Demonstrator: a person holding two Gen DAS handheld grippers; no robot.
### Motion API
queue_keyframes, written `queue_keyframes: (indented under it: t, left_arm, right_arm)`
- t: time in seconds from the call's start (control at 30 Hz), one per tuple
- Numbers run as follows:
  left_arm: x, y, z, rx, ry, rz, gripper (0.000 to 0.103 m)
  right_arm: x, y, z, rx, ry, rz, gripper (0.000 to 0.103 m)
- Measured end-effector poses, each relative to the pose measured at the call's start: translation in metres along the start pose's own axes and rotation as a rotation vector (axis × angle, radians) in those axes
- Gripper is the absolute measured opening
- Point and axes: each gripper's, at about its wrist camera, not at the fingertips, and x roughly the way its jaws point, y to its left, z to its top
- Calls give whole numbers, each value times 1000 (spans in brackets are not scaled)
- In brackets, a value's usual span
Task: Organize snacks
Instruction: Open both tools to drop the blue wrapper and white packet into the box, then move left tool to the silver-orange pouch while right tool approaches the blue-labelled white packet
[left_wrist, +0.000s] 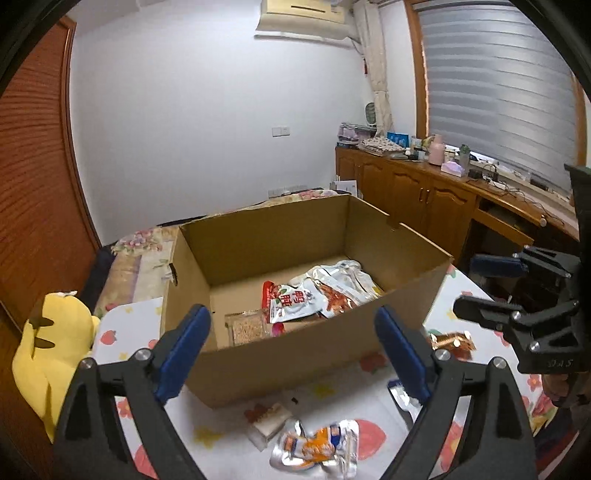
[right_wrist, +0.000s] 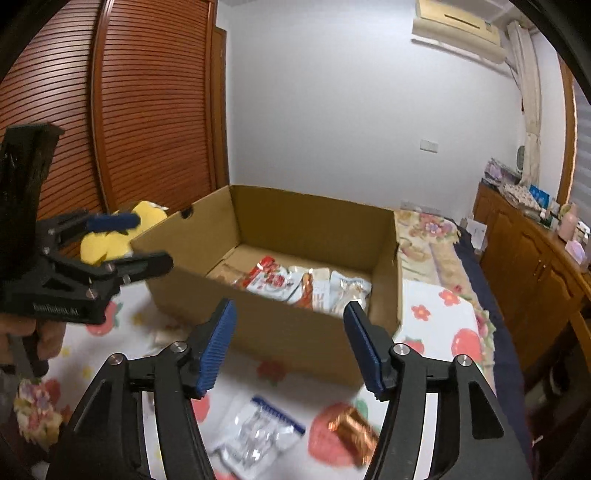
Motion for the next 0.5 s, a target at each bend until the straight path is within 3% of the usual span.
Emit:
queue_keyframes:
  t: [0.33, 0.5]
  left_arm:
    - [-33, -12, -32, -13, -8, 50, 93]
    - [-40, -9, -54, -80, 11, 68, 94]
  right_arm:
    - [-29, -2, -38, 41, 56, 4, 68]
    - [-34, 0, -55, 42, 88, -8, 70]
